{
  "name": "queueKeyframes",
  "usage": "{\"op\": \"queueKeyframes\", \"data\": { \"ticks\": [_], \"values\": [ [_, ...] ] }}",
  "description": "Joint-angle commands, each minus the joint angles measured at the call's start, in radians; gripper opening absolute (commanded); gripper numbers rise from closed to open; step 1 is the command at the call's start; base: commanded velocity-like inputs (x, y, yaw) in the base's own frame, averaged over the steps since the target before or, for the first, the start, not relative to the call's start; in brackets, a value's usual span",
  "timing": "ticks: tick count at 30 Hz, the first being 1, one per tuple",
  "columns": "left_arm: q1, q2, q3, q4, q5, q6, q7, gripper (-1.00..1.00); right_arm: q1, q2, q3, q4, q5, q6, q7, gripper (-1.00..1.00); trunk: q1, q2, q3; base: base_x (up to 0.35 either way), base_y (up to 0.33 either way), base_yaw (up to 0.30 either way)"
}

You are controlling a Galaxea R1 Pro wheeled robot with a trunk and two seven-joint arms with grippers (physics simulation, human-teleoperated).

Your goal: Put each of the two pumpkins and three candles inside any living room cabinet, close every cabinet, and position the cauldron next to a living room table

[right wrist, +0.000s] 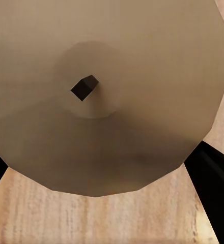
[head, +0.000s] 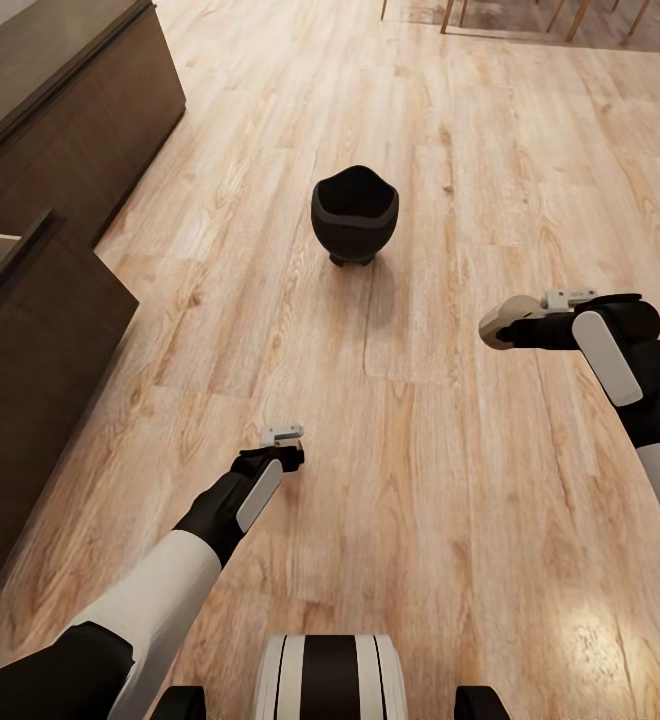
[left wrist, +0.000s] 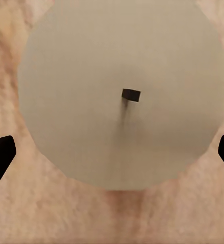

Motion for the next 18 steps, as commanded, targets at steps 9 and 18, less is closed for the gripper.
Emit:
{"op": "queueKeyframes", "data": {
  "ticks": [9, 18],
  "values": [
    [-0.001, 0.000, -0.003, -0.002, 0.013, 0.002, 0.009, 1.00, -0.001, -0.001, 0.004, -0.001, -0.010, 0.002, -0.011, -1.00, 0.001, -0.001, -0.008, 0.000, 0.000, 0.000],
    [-0.001, 0.001, -0.004, -0.001, 0.012, 0.002, 0.008, 1.00, -0.001, 0.000, 0.004, -0.001, -0.010, 0.002, -0.011, -1.00, 0.001, -0.001, -0.008, 0.000, 0.000, 0.000]
  ]
}}
